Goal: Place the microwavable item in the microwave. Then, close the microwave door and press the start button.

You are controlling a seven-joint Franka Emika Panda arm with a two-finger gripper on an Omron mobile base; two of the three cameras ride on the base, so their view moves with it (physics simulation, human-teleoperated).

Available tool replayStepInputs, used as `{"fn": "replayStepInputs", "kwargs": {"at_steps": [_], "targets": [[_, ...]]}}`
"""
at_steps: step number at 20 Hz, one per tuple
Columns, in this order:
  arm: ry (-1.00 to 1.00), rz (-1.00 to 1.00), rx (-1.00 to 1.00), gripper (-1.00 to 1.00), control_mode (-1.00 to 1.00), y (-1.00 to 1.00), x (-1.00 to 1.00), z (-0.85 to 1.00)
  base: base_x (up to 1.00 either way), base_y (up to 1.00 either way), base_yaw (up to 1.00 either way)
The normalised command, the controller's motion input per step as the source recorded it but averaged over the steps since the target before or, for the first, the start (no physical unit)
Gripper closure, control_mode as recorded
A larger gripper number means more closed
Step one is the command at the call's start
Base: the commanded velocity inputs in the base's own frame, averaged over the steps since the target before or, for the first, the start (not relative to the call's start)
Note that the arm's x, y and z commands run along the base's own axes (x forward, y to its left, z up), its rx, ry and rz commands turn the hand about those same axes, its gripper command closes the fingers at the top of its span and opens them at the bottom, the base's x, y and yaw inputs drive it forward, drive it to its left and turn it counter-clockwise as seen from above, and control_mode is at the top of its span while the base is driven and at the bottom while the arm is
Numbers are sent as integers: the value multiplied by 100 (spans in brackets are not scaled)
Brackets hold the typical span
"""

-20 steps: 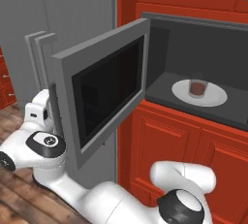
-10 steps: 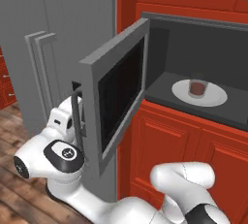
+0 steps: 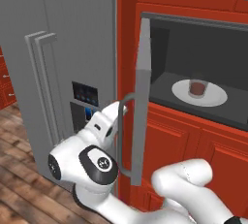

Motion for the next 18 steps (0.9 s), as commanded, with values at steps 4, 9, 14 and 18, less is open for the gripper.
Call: {"fn": "replayStepInputs", "kwargs": {"at_steps": [4,9,14,18], "targets": [[-5,-18,12,-100,-100,-95,-31,0,0,0,0],[-4,-17,11,-100,-100,-91,-20,1,0,0,0],[-7,-8,9,-100,-100,-90,-1,3,0,0,0],[-8,0,9,-100,-100,-91,0,0,0,0,0]]}}
